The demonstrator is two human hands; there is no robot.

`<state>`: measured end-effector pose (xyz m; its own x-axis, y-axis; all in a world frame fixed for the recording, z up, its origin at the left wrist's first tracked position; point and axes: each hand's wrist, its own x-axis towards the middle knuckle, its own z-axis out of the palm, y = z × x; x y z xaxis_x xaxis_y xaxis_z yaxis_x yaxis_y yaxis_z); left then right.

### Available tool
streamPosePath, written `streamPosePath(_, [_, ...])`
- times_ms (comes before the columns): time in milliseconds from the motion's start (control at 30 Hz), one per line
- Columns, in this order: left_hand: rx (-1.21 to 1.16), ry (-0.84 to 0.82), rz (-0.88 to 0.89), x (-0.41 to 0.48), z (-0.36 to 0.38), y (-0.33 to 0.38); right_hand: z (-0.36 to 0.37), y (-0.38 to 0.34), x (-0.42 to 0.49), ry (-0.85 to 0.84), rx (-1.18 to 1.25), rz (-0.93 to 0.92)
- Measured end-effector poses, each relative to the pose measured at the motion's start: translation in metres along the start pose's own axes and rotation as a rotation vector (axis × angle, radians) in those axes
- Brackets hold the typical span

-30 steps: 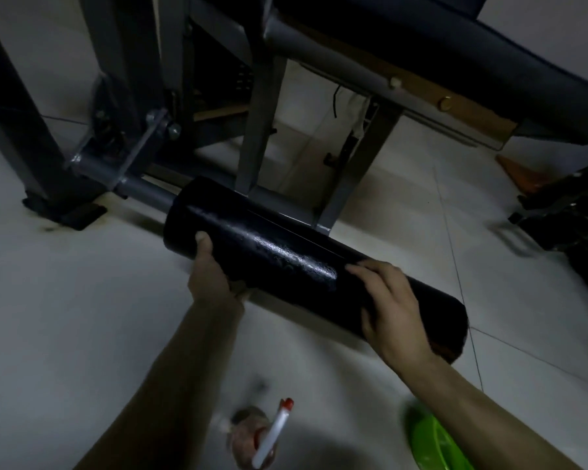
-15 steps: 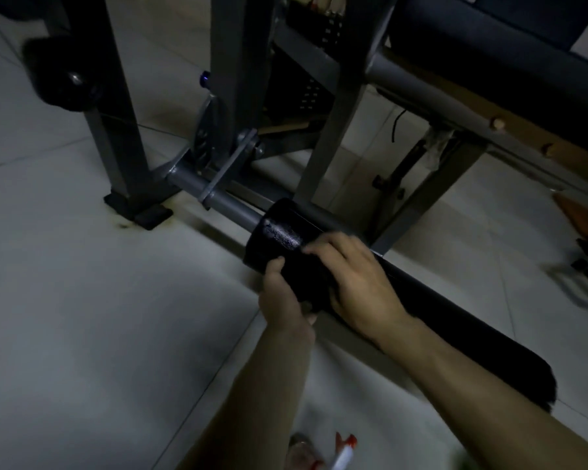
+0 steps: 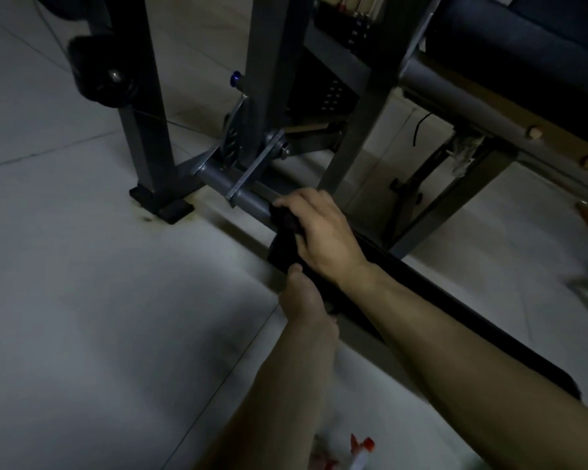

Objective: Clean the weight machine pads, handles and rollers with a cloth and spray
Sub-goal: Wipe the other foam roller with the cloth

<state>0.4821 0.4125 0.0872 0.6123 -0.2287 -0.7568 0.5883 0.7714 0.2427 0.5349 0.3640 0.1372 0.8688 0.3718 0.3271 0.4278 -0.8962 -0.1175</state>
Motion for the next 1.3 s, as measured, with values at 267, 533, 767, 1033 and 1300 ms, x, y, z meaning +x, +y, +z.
streamPosePath(267, [0.066, 0.119, 0.103, -0.009, 0.007, -0.035, -0.061, 0.049, -0.167, -0.020, -0.094, 0.149])
streamPosePath(533, [0.174, -0.089, -0.071, -0.029, 0.007, -0.081, -0.081, 0.062, -0.263, 0.191, -0.066, 0.470])
streamPosePath(767, [0.006, -0.260, -0.152, -0.034, 0.008, -0.096, -0.047, 0.045, -0.164, 0.121, 0.021, 0.227])
streamPosePath(1033, [0.402, 0.020, 0.211, -0.041, 0.003, -0.120, -0.117, 0.110, -0.358, 0.214, -0.142, 0.535])
streamPosePath(1300, [0.438, 0.049, 0.228, -0.048, 0.012, -0.147, -0.087, 0.082, -0.310, 0.330, -0.013, 0.554])
